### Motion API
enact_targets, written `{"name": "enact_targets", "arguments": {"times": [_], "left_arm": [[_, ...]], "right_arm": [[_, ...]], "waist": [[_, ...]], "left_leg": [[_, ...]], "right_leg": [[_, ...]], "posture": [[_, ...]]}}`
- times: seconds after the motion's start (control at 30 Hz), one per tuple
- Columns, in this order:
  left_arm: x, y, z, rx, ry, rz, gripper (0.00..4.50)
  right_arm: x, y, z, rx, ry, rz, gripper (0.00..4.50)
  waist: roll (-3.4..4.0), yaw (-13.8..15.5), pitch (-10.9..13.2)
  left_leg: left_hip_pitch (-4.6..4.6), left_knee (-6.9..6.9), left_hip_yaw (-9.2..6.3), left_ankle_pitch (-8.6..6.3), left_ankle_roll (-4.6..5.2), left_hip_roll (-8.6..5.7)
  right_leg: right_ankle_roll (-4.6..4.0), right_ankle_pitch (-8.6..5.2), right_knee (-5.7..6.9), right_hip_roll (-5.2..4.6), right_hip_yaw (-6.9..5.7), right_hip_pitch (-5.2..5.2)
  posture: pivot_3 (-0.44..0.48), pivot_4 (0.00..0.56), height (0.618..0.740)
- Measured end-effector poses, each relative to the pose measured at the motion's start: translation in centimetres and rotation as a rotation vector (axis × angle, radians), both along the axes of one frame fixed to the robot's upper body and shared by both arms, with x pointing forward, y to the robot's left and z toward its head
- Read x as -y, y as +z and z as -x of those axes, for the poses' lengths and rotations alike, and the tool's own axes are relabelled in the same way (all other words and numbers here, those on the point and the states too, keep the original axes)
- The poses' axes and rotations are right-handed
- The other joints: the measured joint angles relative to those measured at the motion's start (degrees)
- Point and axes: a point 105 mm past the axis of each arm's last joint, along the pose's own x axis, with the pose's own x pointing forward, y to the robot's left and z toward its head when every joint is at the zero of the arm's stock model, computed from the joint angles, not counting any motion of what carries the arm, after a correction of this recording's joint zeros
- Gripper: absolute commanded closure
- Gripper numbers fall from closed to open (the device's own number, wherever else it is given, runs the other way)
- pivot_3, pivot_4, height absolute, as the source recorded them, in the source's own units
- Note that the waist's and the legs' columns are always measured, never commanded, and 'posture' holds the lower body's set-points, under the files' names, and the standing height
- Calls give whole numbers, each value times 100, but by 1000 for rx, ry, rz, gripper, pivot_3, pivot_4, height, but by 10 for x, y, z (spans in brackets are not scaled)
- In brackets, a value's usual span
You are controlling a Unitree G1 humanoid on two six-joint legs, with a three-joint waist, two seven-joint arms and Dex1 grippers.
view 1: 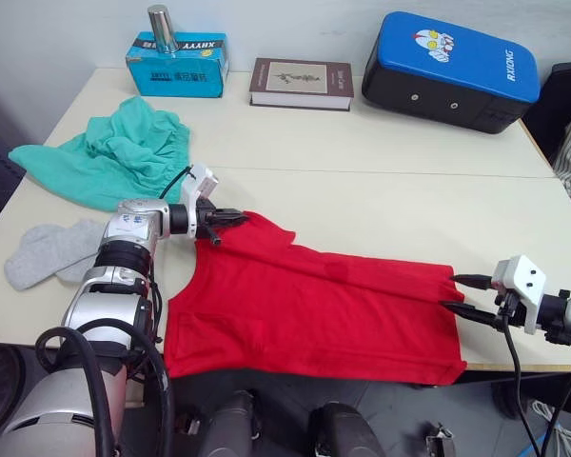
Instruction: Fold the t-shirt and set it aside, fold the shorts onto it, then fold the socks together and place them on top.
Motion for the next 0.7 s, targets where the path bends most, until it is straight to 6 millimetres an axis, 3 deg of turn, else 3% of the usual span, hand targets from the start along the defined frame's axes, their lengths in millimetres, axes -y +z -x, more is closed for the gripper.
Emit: {"name": "enact_targets", "arguments": {"times": [0.13,0.43,0.7], "left_arm": [[0,-1,1,6,-5,4,4500],[-6,29,5,209,-54,100,4500],[-19,18,32,447,-122,108,4500]], "right_arm": [[3,-3,1,-17,-10,0,4475],[2,-1,3,35,18,30,4492],[3,3,13,198,43,85,4492]], "waist": [[0,5,0],[0,-14,0],[0,-2,0]], "left_leg": [[-1,1,0,0,0,0],[1,1,-1,0,0,1],[2,3,-3,-1,2,2]], "right_leg": [[0,0,-2,-1,0,0],[0,0,1,1,-3,0],[0,0,-10,0,-6,12]], "posture": [[0,150,740],[0,150,740],[0,150,740]]}}
